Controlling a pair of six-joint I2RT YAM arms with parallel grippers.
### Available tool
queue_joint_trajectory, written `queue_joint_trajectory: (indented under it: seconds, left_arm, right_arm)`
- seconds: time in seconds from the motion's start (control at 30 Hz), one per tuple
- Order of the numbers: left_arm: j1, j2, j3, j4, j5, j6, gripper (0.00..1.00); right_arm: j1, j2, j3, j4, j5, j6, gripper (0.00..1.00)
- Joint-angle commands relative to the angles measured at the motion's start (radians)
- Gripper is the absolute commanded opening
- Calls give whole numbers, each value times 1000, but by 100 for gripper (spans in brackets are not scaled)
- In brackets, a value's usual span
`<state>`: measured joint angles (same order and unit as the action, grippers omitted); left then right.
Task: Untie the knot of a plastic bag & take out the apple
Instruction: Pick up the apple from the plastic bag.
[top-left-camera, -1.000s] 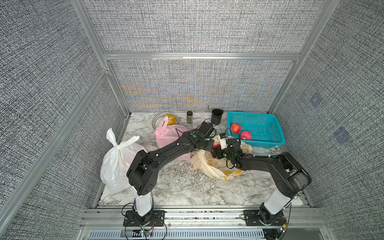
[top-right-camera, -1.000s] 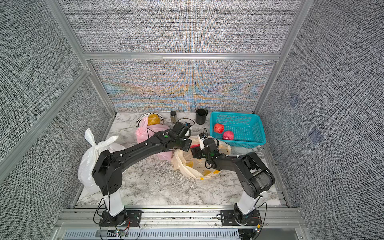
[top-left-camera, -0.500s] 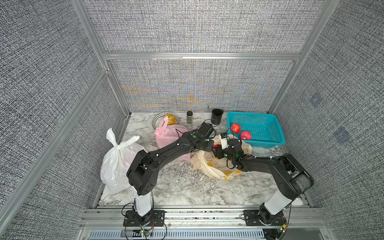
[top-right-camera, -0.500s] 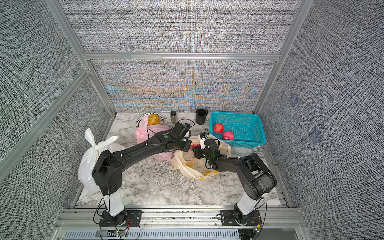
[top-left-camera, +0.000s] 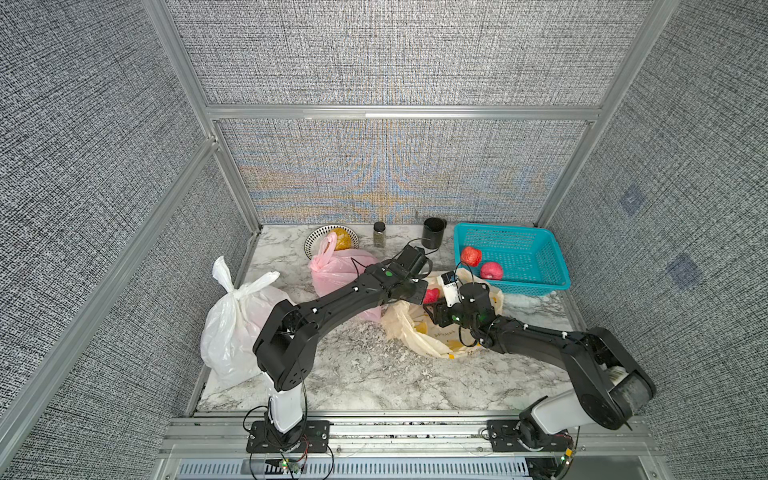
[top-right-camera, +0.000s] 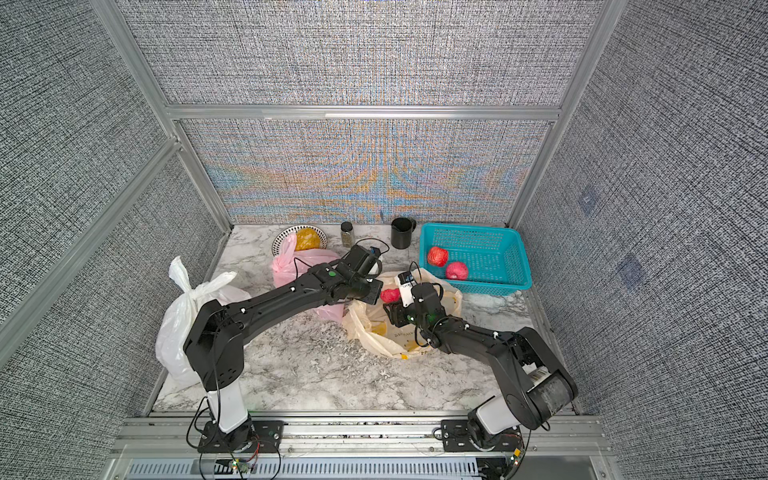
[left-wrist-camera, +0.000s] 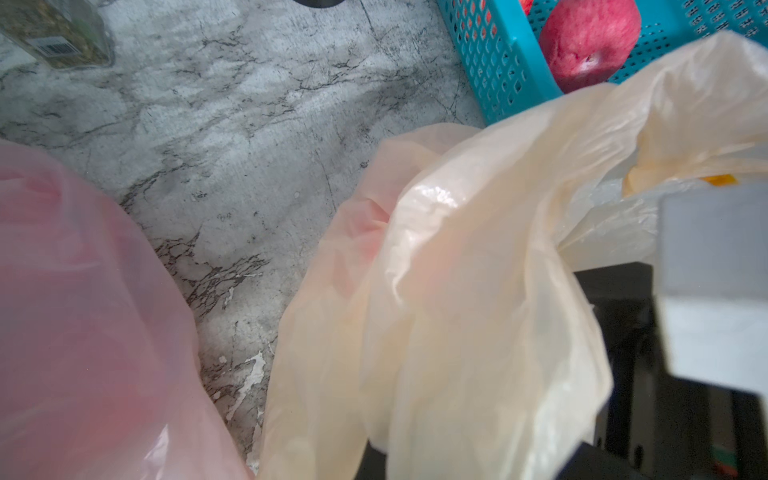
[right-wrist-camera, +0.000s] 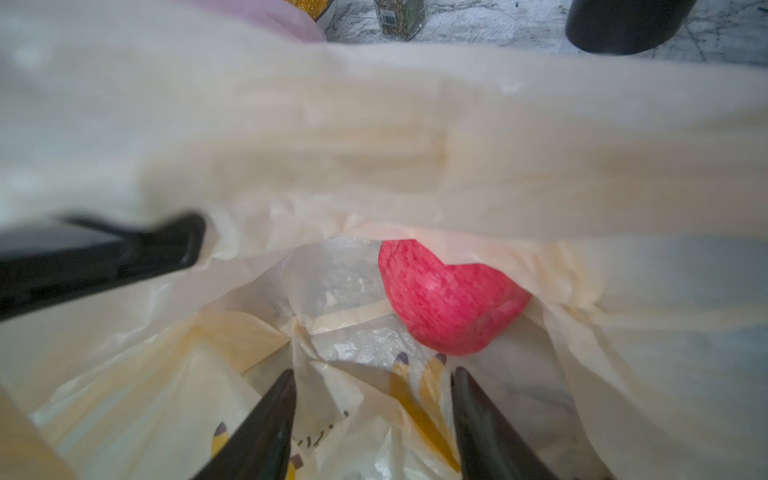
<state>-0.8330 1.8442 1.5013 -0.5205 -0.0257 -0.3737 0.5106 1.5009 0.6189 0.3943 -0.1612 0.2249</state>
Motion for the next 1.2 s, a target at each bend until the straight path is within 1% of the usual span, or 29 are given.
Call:
queue_joint_trajectory:
  seconds: [0.0, 0.1, 0.2, 0.37, 0.47, 0.57, 0.63, 0.73, 0.97, 1.17]
  left_arm:
    - [0, -2, 2, 21, -5, 2, 0]
    - [1, -8, -2, 25, -9, 3, 0]
    - [1, -15, -11, 32, -14, 5, 0]
    - [1, -7, -13, 33, -2, 4, 0]
    - [1, -5, -13, 34, 5, 2, 0]
    - [0, -6, -14, 33, 6, 5, 0]
    - [0, -7, -13, 32, 5, 5, 0]
    - [0, -7, -15, 32, 8, 5, 0]
    - [1, -8, -13, 28, 7, 5, 0]
    - [1, -10, -13, 26, 4, 6, 0]
  right_arm:
    - [2, 45, 50, -17, 16, 11, 64]
    - [2, 114, 100, -11, 76, 24, 74]
    - [-5, 164, 131, 17, 122, 43, 81]
    - [-9, 231, 167, 62, 177, 79, 84]
    - [-9, 239, 137, 135, 219, 115, 84]
    - [-11, 257, 126, 186, 217, 135, 84]
    - [-11, 275, 133, 193, 218, 147, 83]
    - [-10, 278, 121, 217, 225, 156, 79]
    - [-11, 258, 102, 219, 237, 144, 59]
    - [-11, 229, 92, 189, 200, 124, 53]
